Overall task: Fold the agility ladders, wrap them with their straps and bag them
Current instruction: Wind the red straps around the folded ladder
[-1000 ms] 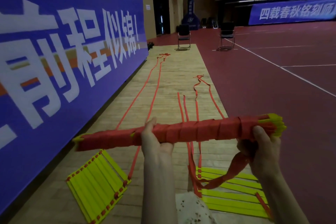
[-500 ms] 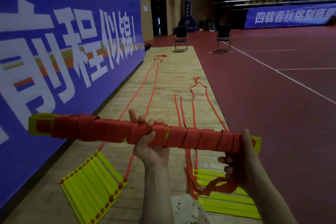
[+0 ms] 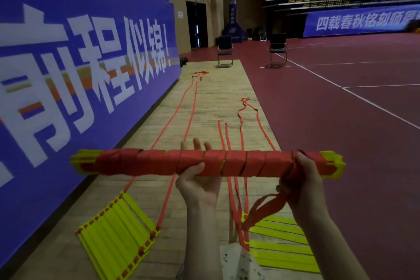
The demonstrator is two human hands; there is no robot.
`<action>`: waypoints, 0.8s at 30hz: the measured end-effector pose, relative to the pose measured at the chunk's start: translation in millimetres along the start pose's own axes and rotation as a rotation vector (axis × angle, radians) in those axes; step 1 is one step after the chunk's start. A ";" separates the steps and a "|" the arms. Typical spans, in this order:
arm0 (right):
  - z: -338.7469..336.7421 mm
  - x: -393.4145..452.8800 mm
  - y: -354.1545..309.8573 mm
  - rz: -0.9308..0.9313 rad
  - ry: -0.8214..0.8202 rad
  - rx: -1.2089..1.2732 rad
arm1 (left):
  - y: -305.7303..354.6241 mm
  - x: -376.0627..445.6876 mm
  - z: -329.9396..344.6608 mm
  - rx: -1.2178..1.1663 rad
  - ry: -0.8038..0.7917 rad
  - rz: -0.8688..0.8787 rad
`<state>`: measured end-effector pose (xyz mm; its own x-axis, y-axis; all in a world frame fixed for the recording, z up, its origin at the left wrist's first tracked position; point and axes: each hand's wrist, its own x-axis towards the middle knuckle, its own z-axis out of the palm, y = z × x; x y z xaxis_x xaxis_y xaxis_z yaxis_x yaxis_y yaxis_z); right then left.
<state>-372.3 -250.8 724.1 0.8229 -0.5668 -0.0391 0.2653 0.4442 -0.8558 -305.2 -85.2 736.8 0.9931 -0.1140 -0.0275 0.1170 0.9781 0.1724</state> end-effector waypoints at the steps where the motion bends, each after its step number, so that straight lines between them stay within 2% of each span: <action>1: -1.9 2.5 -0.8 -0.074 -0.009 0.006 | -0.8 -4.3 6.1 0.052 0.067 -0.017; 5: -17.5 11.5 -5.2 -0.315 -0.192 -0.143 | -5.8 0.1 15.0 0.206 0.400 -0.098; 6: -20.2 11.0 -7.8 -0.309 -0.235 -0.184 | -8.4 0.6 15.2 0.185 0.428 -0.099; 8: -23.2 10.3 -12.1 -0.237 -0.191 -0.275 | -18.2 2.4 10.0 0.154 0.384 -0.035; 11: -29.7 8.0 -5.6 0.046 -0.042 -0.404 | -28.3 -0.7 3.4 0.117 0.223 0.192; 14: -32.2 1.5 3.6 0.304 -0.035 -0.340 | -32.8 -3.4 -3.2 0.147 -0.107 0.297; 17: -28.2 -0.7 -0.8 0.398 -0.077 -0.180 | -27.5 5.5 -15.7 0.137 -0.460 0.182; 19: -23.9 0.8 -7.3 0.303 -0.086 -0.044 | -20.4 9.8 -16.7 0.096 -0.693 0.051; 20: -21.7 2.8 -10.6 0.196 -0.080 0.021 | -18.9 10.7 -15.6 0.069 -0.720 -0.009; 21: -18.7 5.1 -14.8 0.084 -0.074 0.077 | -19.1 9.3 -10.4 0.055 -0.659 -0.063; 22: -15.4 8.4 -18.1 -0.003 -0.069 0.116 | -21.0 7.4 -3.1 0.041 -0.516 -0.101; 24: -11.6 17.4 -21.7 -0.099 -0.070 0.155 | -23.5 -0.5 15.3 0.070 -0.084 -0.125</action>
<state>-369.5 -278.4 735.9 0.8204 -0.5659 0.0822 0.4166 0.4930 -0.7638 -308.4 -110.8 747.8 0.9674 -0.2514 0.0292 0.2373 0.9411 0.2407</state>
